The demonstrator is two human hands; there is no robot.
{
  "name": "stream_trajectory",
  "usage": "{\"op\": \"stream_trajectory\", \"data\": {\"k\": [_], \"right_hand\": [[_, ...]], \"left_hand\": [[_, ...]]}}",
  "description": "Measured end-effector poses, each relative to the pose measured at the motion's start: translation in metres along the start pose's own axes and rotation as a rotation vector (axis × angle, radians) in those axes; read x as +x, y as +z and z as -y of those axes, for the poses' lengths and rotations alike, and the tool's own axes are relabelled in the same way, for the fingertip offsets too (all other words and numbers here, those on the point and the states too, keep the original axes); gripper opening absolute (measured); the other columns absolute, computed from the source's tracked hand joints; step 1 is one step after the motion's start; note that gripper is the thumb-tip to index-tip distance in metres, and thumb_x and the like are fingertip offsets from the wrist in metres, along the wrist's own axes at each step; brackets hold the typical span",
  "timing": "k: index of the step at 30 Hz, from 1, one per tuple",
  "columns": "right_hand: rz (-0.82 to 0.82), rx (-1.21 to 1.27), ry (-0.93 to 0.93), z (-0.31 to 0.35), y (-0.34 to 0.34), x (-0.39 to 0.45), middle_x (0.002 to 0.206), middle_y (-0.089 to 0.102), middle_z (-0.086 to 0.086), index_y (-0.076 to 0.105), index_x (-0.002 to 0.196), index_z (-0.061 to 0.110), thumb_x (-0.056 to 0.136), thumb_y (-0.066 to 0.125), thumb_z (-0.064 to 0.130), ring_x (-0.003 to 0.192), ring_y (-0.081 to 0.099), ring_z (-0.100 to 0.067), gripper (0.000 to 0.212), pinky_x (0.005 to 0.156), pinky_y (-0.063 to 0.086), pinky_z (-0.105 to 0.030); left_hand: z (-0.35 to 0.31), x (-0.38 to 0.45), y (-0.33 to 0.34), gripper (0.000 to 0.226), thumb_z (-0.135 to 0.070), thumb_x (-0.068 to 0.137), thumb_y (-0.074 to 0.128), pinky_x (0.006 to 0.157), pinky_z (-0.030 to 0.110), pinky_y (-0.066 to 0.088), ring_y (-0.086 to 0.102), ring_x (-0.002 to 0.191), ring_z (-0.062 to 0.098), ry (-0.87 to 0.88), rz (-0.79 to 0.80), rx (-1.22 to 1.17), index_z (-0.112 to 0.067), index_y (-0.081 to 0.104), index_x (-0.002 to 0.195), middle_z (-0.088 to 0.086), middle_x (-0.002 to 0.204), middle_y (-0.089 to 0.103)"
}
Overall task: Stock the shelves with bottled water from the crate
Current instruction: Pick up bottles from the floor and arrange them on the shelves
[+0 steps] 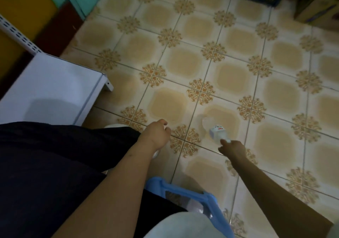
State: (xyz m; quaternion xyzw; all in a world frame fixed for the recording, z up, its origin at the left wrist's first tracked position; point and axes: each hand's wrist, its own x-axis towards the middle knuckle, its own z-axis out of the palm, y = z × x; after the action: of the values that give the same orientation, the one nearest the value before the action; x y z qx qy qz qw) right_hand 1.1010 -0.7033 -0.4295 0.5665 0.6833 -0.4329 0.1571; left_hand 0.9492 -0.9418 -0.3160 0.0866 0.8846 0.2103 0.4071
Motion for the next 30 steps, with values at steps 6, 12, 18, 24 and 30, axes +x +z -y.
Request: {"op": "stream_trajectory", "data": {"k": [6,12,18,24,30], "right_hand": [[0.347,0.031,-0.331,0.066,0.003,-0.091,0.080,0.075,-0.016,0.074,0.081,0.002,0.091,0.066,0.032,0.084,0.074,-0.032,0.033,0.094,0.052,-0.054],[0.595,-0.042,-0.690,0.180,0.016,-0.214,0.087,0.076,-0.013,0.070,0.099,0.000,0.096,0.059,0.020,0.085,0.075,-0.023,0.023,0.086,0.059,-0.035],[0.722,-0.294,-1.084,0.268,0.064,-0.317,0.088,0.077,-0.007,0.070,0.095,0.007,0.090,0.065,0.030,0.093,0.074,-0.020,0.023,0.085,0.058,-0.035],[0.670,-0.592,-1.432,0.320,0.178,-0.394,0.077,0.072,-0.005,0.071,0.085,0.017,0.082,0.071,0.038,0.079,0.071,-0.026,0.022,0.080,0.054,-0.053],[0.904,-0.329,-1.070,0.330,0.305,-0.448,0.099,0.068,-0.010,0.061,0.089,0.017,0.092,0.067,0.022,0.090,0.069,-0.026,0.008,0.090,0.054,-0.041]], "left_hand": [[0.017,-0.033,-0.074,0.056,-0.034,0.098,0.046,0.105,0.034,0.040,0.045,0.132,0.028,-0.013,-0.082,0.015,-0.012,0.035,0.148,0.010,0.150,0.040],[0.098,-0.090,-0.177,0.052,-0.030,0.101,0.045,0.097,0.019,0.040,0.053,0.119,0.023,-0.075,-0.360,-0.139,-0.011,0.035,0.148,0.005,0.136,0.055],[0.194,-0.160,-0.233,0.040,-0.042,0.102,0.043,0.100,0.040,0.049,0.060,0.108,0.028,-0.155,-0.609,-1.296,-0.013,0.063,0.120,0.009,0.117,0.064],[0.301,-0.208,-0.227,0.016,-0.012,0.095,0.058,0.070,0.032,0.056,0.061,0.085,0.018,-0.099,-0.772,-1.712,-0.009,0.064,0.109,0.007,0.100,0.062],[0.398,-0.211,-0.200,0.043,0.004,0.092,0.048,0.098,0.041,0.047,0.053,0.114,0.026,-0.091,-1.020,-2.068,-0.007,0.054,0.133,0.013,0.126,0.055]]}}
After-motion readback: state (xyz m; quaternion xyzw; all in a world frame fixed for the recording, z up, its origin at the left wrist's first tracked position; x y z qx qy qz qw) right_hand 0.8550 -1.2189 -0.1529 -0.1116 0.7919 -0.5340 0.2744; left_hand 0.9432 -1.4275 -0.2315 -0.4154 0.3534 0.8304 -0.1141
